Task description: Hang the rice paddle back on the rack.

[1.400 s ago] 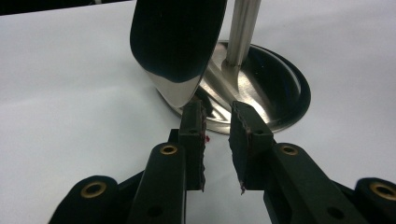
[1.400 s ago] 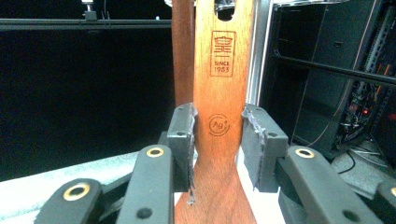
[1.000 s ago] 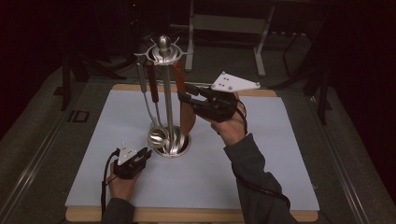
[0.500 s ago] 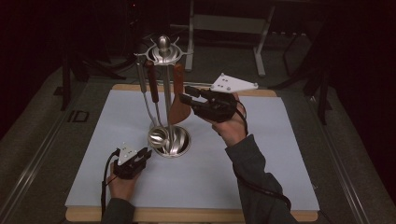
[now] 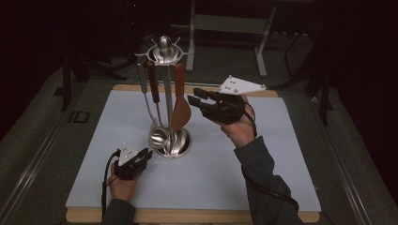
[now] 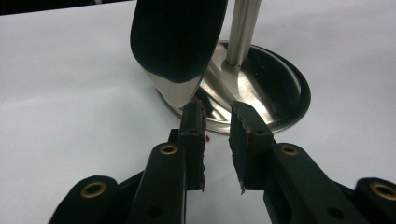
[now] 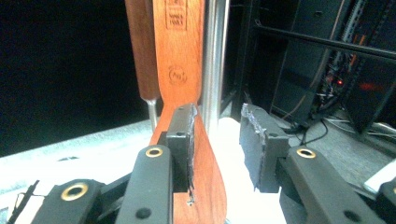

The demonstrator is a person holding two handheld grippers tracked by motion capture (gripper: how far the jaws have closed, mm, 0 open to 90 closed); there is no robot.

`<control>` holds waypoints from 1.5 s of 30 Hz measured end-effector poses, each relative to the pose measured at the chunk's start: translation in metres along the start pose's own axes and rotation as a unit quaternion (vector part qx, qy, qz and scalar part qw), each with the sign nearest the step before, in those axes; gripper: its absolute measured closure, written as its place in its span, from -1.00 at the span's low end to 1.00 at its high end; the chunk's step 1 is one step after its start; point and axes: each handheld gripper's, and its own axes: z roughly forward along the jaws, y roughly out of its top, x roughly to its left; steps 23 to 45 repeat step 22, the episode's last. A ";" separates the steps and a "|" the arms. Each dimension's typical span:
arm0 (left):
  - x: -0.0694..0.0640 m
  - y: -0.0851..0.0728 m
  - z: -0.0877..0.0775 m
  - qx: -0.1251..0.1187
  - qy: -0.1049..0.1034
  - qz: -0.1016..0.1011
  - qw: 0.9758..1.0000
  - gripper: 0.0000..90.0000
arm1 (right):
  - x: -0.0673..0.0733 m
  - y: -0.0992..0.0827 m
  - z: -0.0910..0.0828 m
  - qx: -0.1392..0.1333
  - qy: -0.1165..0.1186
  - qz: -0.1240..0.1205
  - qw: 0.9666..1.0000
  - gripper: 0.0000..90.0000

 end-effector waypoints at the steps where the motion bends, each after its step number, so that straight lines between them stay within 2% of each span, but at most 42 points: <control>1: 0.000 0.000 0.000 0.000 0.000 0.000 1.000 0.67 | -0.001 -0.001 -0.001 0.004 -0.003 -0.002 1.000 0.46; 7: 0.000 0.000 0.000 0.000 0.000 0.001 1.000 0.67 | -0.005 -0.007 -0.005 0.029 -0.020 -0.008 0.999 0.47; 13: 0.000 0.000 0.000 0.000 0.000 0.000 1.000 0.67 | -0.007 -0.018 -0.008 0.063 -0.038 -0.028 0.997 0.46; 22: 0.001 0.000 0.001 0.004 0.000 -0.003 1.000 0.67 | -0.015 -0.047 -0.019 0.100 -0.057 -0.025 0.993 0.46; 45: 0.001 0.000 0.001 0.004 0.000 -0.003 1.000 0.67 | -0.015 -0.047 -0.019 0.100 -0.057 -0.025 0.993 0.46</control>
